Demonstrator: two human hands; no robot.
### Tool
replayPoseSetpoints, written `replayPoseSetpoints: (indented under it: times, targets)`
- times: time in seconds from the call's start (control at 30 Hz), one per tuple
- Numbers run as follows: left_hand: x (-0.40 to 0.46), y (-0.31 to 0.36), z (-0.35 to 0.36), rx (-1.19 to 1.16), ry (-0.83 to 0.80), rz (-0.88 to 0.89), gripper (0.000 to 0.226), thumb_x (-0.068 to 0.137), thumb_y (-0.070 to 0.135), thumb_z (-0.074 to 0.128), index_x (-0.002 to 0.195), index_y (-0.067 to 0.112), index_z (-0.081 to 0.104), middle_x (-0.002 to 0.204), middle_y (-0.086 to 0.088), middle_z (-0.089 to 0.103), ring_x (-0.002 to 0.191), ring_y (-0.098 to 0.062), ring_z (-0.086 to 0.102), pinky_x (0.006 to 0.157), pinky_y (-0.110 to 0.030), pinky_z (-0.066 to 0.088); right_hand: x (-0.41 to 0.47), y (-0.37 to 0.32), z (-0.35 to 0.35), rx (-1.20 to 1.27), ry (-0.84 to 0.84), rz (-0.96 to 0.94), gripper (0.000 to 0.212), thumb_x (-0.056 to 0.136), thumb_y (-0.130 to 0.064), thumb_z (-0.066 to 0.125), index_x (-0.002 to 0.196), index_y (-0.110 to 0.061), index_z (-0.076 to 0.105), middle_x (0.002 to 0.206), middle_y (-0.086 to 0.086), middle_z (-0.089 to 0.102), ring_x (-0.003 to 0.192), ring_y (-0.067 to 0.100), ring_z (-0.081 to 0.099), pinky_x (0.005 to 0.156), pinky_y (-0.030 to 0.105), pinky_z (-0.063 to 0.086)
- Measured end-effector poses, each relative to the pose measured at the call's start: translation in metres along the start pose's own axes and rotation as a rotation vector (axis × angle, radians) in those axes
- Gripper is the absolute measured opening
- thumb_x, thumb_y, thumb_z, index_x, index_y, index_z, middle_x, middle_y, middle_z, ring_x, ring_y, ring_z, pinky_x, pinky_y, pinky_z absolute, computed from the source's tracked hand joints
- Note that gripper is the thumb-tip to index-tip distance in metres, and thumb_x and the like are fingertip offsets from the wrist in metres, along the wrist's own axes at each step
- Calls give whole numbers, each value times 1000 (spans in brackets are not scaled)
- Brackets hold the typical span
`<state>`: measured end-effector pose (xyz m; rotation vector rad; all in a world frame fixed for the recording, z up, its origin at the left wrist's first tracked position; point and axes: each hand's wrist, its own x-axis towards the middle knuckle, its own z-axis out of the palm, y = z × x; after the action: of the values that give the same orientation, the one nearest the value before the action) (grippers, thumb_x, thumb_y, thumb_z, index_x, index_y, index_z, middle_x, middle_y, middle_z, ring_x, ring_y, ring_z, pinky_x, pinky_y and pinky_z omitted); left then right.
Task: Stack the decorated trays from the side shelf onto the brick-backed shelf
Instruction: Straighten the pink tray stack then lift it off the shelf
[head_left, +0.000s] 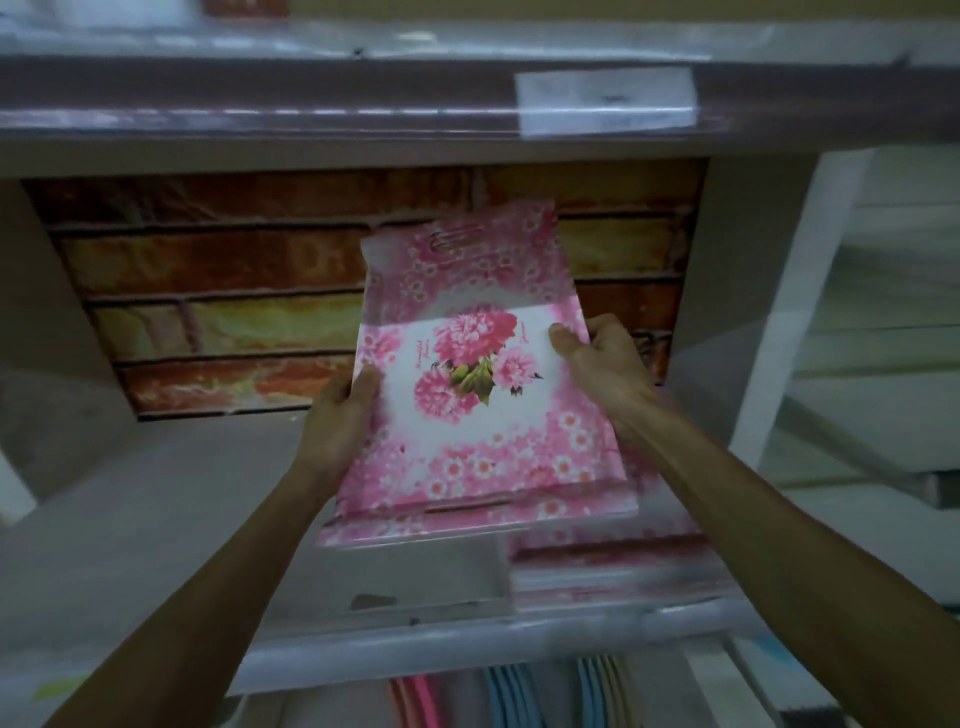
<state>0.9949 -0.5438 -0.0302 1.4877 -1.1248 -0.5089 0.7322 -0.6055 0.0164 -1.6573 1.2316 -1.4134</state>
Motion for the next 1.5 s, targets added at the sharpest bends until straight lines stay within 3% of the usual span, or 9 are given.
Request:
replayPoseSetpoints:
  times: [0.17, 0.3, 0.57, 0.77, 0.93, 1.07, 1.2, 1.33, 1.5]
  targets:
    - [-5, 26, 67, -6, -33, 10, 47, 97, 45, 48, 103, 1, 66, 98, -19, 72, 90, -37, 69, 81, -55, 56, 27, 30, -60, -54, 44, 45, 27, 94, -35, 59, 83, -14, 45, 69, -2, 43, 59, 12, 44, 53, 27, 36]
    - [-9, 33, 106, 46, -25, 4, 41, 98, 38, 48, 101, 0, 64, 95, -21, 71, 88, -39, 67, 78, -50, 54, 42, 49, -93, -89, 82, 86, 35, 90, -33, 64, 63, -16, 50, 57, -1, 46, 55, 16, 49, 51, 26, 36]
    - [-12, 29, 136, 313, -176, 67, 25, 98, 29, 50, 97, 9, 65, 83, -6, 69, 62, -13, 61, 50, -23, 41, 46, 93, -119, -209, 45, 209, 39, 89, -26, 66, 88, 14, 68, 73, 21, 67, 64, 24, 60, 60, 32, 47]
    - [-15, 21, 145, 575, -334, 31, 34, 99, 32, 46, 91, 5, 64, 83, -11, 66, 65, -24, 59, 63, -28, 46, 42, 126, -119, -385, 20, 227, 40, 88, -25, 66, 51, -16, 56, 51, -4, 56, 48, 12, 56, 43, 17, 36]
    - [-16, 12, 146, 683, -353, 34, 44, 98, 36, 49, 88, -1, 70, 74, -11, 64, 69, -27, 64, 71, -31, 54, 39, 143, -116, -467, -22, 264, 41, 88, -26, 65, 51, -10, 58, 48, -1, 55, 42, 11, 52, 41, 17, 35]
    - [-11, 10, 149, 716, -315, -1, 43, 94, 38, 55, 84, 0, 72, 81, -11, 71, 64, -20, 62, 62, -24, 50, 39, 150, -114, -508, -50, 266, 41, 88, -27, 65, 61, 3, 68, 51, 7, 58, 43, 17, 53, 49, 21, 45]
    - [-8, 8, 153, 729, -304, -19, 35, 92, 36, 59, 78, 5, 69, 72, -5, 63, 52, -9, 53, 42, -13, 36, 41, 156, -114, -587, -47, 223, 48, 90, -29, 63, 47, -9, 54, 43, 0, 49, 40, 12, 48, 48, 20, 38]
    - [-3, 8, 154, 711, -344, -63, 32, 92, 35, 61, 87, 4, 67, 79, -6, 63, 59, -13, 57, 45, -15, 39, 42, 157, -113, -604, -57, 213, 48, 92, -28, 61, 48, -10, 51, 44, 1, 47, 41, 13, 47, 48, 22, 38]
    - [4, 14, 150, 661, -434, -96, 33, 90, 33, 64, 64, 15, 57, 61, 3, 61, 50, -8, 61, 37, -11, 40, 39, 159, -111, -594, -79, 214, 48, 93, -27, 58, 49, -10, 49, 45, 0, 46, 41, 13, 46, 50, 22, 39]
